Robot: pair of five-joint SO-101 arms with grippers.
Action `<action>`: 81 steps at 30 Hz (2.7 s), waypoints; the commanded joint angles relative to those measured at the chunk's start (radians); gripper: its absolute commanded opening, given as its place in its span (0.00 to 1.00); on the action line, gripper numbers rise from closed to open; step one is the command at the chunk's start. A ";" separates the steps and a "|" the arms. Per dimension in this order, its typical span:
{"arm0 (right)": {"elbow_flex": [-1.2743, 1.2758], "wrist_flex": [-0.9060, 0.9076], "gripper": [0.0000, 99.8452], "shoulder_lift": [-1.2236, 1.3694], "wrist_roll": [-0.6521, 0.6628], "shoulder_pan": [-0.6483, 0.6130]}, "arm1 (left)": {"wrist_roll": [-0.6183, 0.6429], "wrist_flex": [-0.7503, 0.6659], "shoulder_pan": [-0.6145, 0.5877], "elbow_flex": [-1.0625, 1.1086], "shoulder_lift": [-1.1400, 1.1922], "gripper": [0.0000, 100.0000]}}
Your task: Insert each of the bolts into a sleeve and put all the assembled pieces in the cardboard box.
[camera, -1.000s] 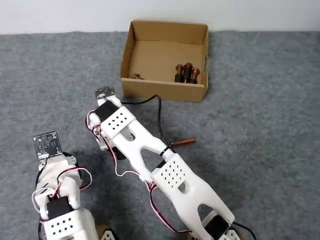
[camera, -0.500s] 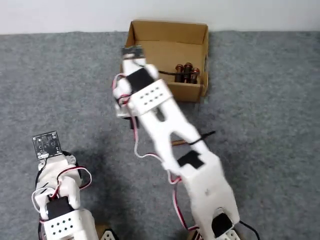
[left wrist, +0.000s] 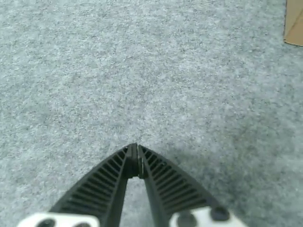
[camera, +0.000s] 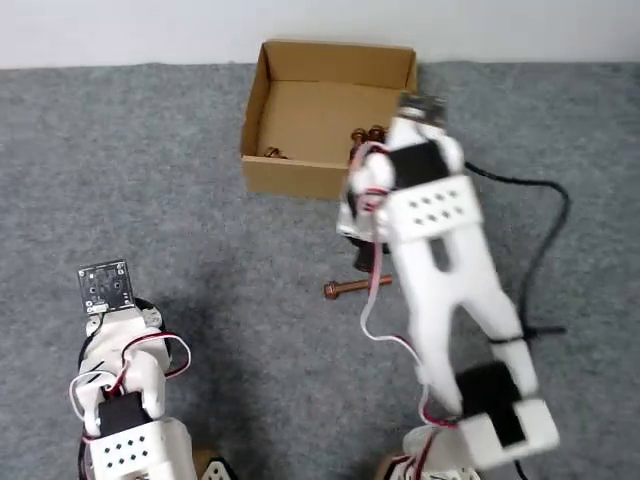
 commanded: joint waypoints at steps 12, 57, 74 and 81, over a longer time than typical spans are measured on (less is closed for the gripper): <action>0.712 -0.251 0.01 -0.670 -0.017 0.303 | -0.008 -0.018 0.051 -0.012 0.000 0.01; 1.269 -0.217 0.01 -1.569 0.170 0.572 | 0.503 0.540 0.872 -1.139 0.919 0.01; 1.269 -0.217 0.01 -1.570 0.170 0.572 | 0.586 0.569 0.950 -1.481 1.683 0.01; 1.269 -0.217 0.01 -1.570 0.170 0.572 | 0.586 0.569 0.950 -1.649 1.909 0.01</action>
